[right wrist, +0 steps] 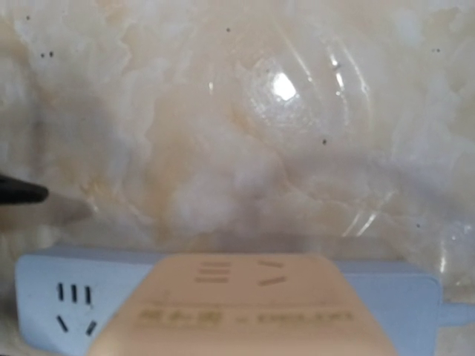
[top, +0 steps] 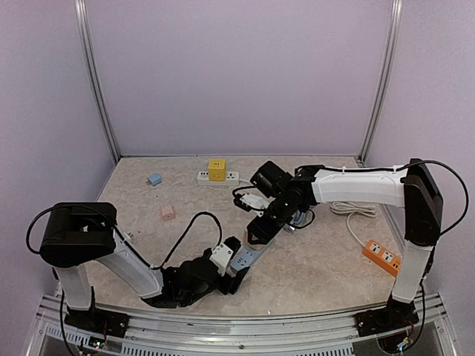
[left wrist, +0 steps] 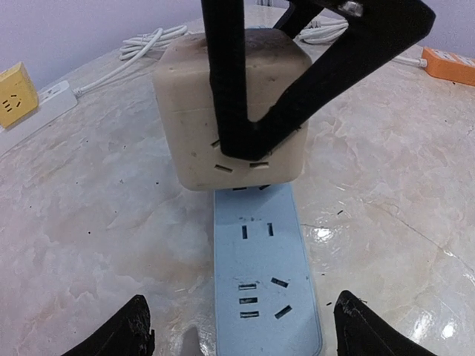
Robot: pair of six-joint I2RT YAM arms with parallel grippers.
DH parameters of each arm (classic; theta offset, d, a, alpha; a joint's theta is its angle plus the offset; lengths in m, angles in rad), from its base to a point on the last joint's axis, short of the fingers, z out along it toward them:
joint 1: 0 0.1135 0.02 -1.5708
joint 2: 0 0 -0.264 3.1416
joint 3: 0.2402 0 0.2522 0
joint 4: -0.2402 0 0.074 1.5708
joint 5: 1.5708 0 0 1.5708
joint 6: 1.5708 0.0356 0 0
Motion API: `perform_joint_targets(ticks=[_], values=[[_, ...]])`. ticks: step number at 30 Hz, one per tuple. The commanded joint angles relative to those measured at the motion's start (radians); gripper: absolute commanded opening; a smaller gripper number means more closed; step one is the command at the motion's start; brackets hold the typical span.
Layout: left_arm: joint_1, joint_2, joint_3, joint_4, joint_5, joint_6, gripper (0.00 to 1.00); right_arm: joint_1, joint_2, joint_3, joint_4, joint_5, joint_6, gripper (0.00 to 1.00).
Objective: Insert the plug
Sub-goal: Insert the plug into the socket slot.
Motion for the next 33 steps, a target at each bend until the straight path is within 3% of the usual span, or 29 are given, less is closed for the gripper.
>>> perform_joint_targets(ticks=[1, 16, 33], values=[[0.011, -0.016, -0.029, 0.032, -0.020, -0.024, 0.80, 0.020, -0.008, -0.022, -0.014, -0.026, 0.005, 0.00], [0.012, -0.058, -0.104, 0.120, -0.031, -0.033, 0.80, 0.022, -0.034, -0.032, -0.045, 0.068, 0.012, 0.00], [0.010, -0.051, -0.111, 0.138, -0.038, -0.033, 0.81, 0.021, 0.005, -0.055, -0.013, 0.070, 0.016, 0.00]])
